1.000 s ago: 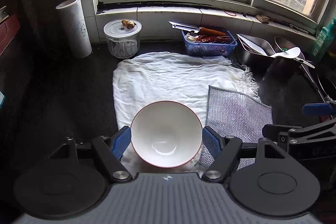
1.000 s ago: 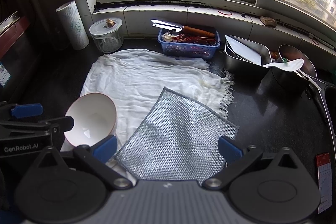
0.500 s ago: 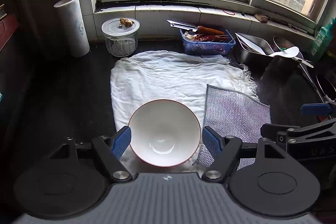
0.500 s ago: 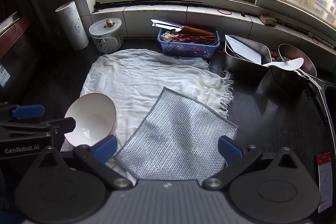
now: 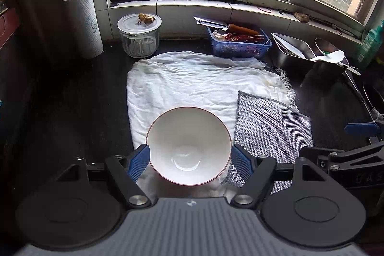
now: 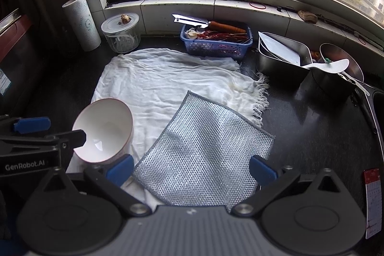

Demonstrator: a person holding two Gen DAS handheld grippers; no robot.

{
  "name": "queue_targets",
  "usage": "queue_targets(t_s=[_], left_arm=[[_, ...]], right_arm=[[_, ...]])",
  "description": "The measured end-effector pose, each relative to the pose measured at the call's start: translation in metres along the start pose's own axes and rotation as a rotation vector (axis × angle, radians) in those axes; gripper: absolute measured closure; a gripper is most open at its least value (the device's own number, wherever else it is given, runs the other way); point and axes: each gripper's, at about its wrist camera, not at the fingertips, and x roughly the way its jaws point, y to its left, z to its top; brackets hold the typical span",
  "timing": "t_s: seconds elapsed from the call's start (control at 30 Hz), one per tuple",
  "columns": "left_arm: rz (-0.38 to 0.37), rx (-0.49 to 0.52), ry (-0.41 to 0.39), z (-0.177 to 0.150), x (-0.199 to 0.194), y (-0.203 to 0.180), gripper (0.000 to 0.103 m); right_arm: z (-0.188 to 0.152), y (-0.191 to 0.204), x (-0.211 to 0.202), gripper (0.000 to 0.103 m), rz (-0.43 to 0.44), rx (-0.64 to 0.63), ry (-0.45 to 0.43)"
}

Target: Clean bowl

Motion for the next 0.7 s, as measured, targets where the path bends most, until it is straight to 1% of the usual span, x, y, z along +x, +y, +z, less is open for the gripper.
queue_targets(t_s=[0.33,0.7], left_arm=[[-0.002,-0.003,0.034,-0.011,0.004,0.000,0.029],[-0.001,-0.006,0.046,-0.014,0.005,0.001,0.029]], right_arm=[[-0.013,0.001,0.005,0.001,0.000,0.010,0.047],[-0.018,0.002,0.007,0.001,0.002,0.015,0.066]])
